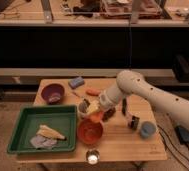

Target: Place apple in red bowl

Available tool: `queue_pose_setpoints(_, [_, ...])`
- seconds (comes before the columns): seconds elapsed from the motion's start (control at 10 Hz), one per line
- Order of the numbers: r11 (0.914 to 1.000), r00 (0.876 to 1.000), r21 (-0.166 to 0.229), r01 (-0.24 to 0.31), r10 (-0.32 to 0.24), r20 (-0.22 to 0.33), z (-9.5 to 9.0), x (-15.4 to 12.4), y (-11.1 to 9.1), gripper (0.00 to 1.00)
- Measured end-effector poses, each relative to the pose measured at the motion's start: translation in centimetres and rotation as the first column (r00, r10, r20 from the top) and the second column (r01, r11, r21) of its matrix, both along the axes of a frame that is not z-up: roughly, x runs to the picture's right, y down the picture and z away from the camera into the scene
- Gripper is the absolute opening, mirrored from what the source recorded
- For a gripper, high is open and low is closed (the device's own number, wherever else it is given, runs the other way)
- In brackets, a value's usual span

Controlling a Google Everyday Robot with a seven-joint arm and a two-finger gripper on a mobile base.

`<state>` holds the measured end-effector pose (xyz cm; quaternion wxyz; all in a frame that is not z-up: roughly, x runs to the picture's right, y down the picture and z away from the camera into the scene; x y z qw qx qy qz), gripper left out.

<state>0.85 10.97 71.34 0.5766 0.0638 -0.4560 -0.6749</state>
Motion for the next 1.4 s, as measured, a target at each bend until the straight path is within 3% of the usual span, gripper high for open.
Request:
queue_pose_setpoints(0.2, [0.9996,0.999,-0.017,0.021,-0.02,0.042,-1.1,0.7,1.4,0.45])
queue_pose_setpoints(0.3, [0.9985,0.995,-0.037,0.042,-0.038,0.09,-1.2,0.1,2.5,0.6])
queue_pose_setpoints(0.5, [0.9966,0.99,-0.061,0.054,-0.046,0.134,-1.2,-0.7,3.7,0.75])
queue_pose_setpoints(0.7, [0.9957,0.978,-0.048,0.079,-0.069,0.195,-1.9,-2.3,4.3,0.8])
queue_pose_setpoints(0.8, [0.9941,0.976,-0.029,0.104,-0.097,0.197,-2.1,-2.9,4.4,0.8])
queue_pose_setpoints(1.0, [0.98,0.974,0.036,0.196,-0.199,0.106,-2.3,-4.3,4.8,0.8])
queue_pose_setpoints(1.2, [0.9707,0.972,0.051,0.235,-0.235,0.004,-2.0,-4.4,5.0,0.8])
queue_pose_setpoints(1.4, [0.9769,0.971,0.02,0.213,-0.209,-0.113,-1.2,-3.5,5.0,0.8])
